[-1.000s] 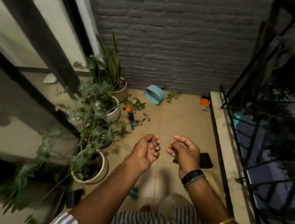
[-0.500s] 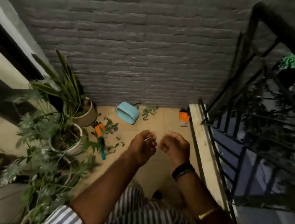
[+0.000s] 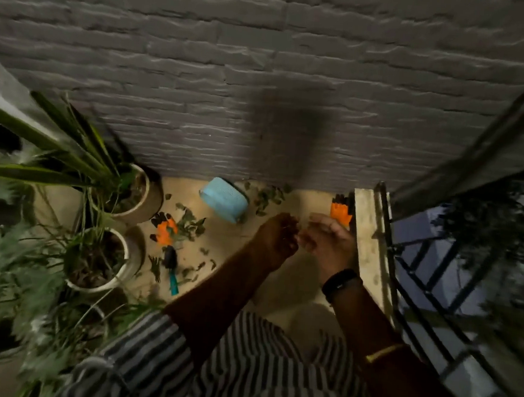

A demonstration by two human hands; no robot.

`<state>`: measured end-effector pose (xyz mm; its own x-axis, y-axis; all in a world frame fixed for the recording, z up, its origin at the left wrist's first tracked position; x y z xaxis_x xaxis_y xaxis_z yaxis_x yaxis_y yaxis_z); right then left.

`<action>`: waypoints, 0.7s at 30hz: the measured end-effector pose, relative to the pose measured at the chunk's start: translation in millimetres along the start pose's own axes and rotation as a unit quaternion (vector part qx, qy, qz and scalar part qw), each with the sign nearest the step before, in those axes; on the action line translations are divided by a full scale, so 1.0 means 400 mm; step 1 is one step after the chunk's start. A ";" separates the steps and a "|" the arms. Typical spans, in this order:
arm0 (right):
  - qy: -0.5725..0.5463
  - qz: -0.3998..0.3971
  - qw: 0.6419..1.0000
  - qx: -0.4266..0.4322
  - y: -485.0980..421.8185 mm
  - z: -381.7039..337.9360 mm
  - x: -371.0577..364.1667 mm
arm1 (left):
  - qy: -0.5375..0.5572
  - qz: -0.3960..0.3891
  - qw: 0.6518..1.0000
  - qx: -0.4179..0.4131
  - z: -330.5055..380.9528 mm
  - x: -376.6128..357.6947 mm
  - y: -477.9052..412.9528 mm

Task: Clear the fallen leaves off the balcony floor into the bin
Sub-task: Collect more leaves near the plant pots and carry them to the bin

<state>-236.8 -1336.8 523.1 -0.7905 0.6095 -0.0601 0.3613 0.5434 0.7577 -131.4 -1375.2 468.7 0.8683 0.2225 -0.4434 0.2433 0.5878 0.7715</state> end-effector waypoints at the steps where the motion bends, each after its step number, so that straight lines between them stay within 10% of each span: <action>1: -0.003 0.002 1.000 -0.012 -0.035 -0.021 -0.017 | 0.002 0.009 1.000 0.002 0.021 -0.010 -0.033; 21: 0.345 -0.110 0.929 -0.078 -1.055 -0.058 -0.174 | 0.232 0.188 0.951 -0.074 0.026 -0.045 -0.823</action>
<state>-345.7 -1622.1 222.9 -0.9849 -0.0515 0.1655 0.1197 0.4879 0.8647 -222.7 -1580.9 227.4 0.5886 0.7385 -0.3288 -0.1404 0.4939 0.8581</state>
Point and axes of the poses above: each hand's wrist, its own y-axis away from the middle knuckle, its own x-axis out of the back of the hand, z = x × y, the point moved 7 cm from there along -y, towards the middle knuckle, and after that the axes turned 14 degrees about -x, right-handed, at the moved point
